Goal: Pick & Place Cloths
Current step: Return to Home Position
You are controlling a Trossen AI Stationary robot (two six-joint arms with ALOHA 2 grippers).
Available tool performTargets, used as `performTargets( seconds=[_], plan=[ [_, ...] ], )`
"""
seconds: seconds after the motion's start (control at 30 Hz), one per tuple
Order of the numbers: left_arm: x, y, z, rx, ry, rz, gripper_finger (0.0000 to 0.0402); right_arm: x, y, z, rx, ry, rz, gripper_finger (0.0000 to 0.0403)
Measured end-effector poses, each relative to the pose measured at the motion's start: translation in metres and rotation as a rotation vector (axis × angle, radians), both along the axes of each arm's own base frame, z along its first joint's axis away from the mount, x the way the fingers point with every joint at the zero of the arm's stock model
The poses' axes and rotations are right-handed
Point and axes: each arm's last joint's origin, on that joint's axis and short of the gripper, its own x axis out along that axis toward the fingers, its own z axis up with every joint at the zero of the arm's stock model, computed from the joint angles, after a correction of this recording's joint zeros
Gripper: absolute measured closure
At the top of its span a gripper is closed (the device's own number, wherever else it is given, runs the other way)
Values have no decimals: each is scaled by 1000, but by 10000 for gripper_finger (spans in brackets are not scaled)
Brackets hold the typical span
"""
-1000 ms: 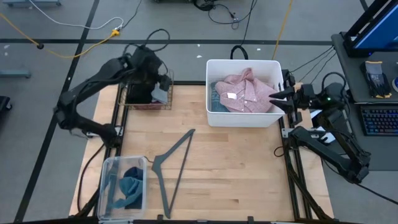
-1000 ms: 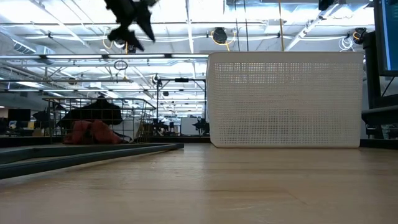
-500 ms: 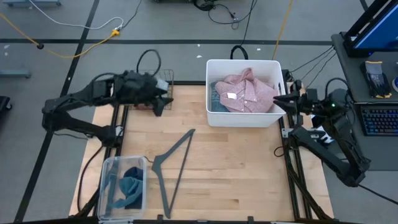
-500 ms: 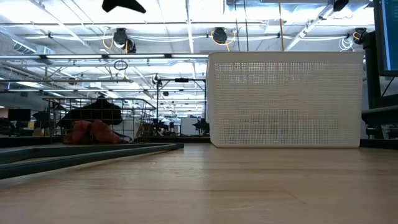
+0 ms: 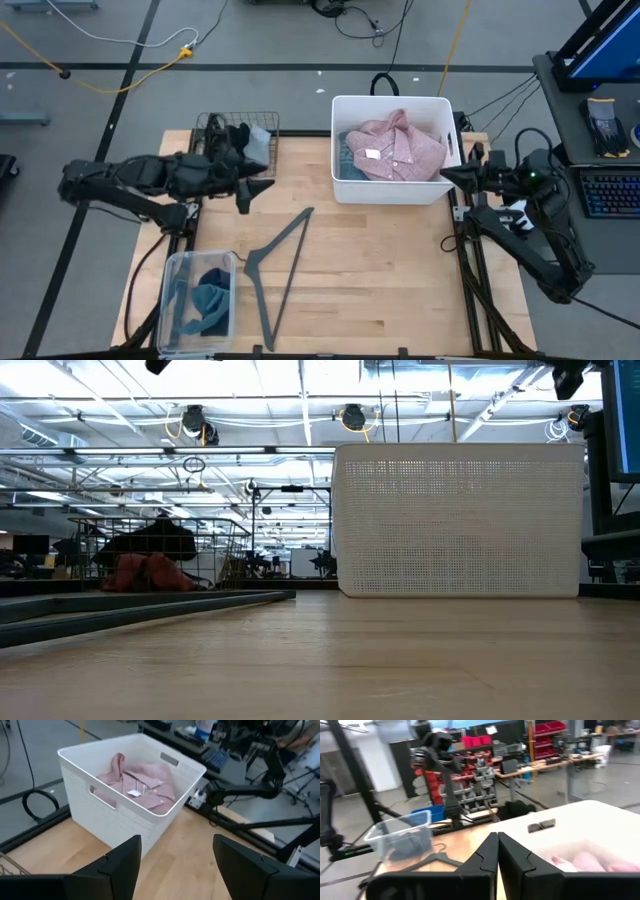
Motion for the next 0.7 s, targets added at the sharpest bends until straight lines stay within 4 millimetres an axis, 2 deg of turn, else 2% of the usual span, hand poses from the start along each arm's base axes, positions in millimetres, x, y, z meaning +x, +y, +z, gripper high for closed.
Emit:
performTargets(
  seconds=[0.17,0.37,0.53,0.7],
  plan=[
    [-5,-12,-14,20,-57,37,151,-4,3,-4,7,15,-64,402],
    [2,-23,-37,20,-123,39,151,-5,5,1,5,-35,-59,402],
    [3,-24,-39,20,-153,36,151,-2,1,7,8,-66,-52,403],
    [4,-24,-33,50,-199,29,151,7,-9,5,17,-75,34,403]
  ],
)
